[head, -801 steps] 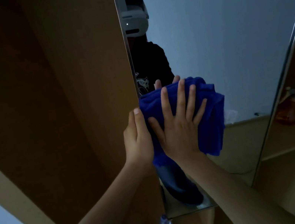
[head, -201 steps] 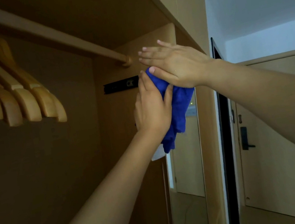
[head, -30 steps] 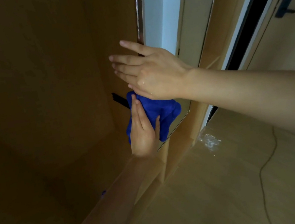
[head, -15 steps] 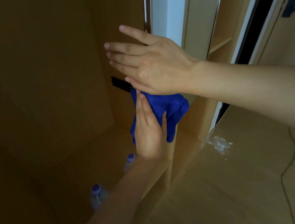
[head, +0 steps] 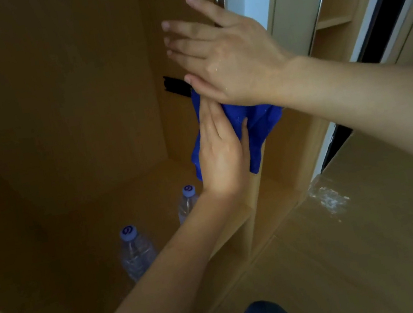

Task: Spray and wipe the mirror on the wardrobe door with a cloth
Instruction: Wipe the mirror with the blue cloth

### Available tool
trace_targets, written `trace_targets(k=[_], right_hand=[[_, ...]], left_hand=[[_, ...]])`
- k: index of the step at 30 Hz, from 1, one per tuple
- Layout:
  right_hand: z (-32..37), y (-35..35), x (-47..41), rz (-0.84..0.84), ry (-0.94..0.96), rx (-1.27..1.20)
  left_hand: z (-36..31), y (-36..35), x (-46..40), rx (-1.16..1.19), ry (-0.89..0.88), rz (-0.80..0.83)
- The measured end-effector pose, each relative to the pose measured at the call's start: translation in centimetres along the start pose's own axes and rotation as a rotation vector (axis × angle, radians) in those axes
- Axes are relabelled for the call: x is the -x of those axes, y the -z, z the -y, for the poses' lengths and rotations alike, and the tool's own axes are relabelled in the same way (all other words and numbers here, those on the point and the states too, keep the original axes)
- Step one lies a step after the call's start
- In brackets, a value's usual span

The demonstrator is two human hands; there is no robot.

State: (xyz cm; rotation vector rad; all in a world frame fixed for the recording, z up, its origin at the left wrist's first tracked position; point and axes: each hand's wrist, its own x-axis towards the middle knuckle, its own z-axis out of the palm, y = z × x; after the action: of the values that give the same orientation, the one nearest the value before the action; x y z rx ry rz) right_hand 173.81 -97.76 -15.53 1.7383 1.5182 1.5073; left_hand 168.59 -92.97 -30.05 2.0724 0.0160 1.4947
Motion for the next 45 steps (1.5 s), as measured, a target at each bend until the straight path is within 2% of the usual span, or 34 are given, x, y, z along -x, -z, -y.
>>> trace_targets(k=[10, 16, 26, 30, 36, 39, 45], right_hand=[[1.7, -0.3, 2.6, -0.022, -0.082, -0.025], [3.0, -0.1, 4.4, 0.064, -0.114, -0.055], [6.6, 1.2, 7.0, 0.144, -0.107, -0.097], [8.0, 2.0, 7.6, 0.145, -0.114, -0.141], [9.9, 3.0, 9.7, 0.130, -0.063, -0.256], [10.2, 3.4, 11.5, 0.169, -0.093, -0.279], [8.9, 4.5, 16.7, 0.298, -0.231, -0.336]], left_hand=[[0.4, -0.4, 1.3, 0.001, -0.024, -0.035], [0.7, -0.9, 2.9, 0.007, 0.011, -0.020], [1.9, 1.7, 8.0, 0.176, 0.166, 0.226], [1.7, 3.6, 10.6, 0.227, 0.151, 0.232], [1.2, 4.6, 14.4, 0.308, 0.150, 0.355], [0.7, 3.9, 14.4, 0.346, 0.139, 0.400], [-2.0, 1.6, 12.1, 0.445, 0.249, 0.466]])
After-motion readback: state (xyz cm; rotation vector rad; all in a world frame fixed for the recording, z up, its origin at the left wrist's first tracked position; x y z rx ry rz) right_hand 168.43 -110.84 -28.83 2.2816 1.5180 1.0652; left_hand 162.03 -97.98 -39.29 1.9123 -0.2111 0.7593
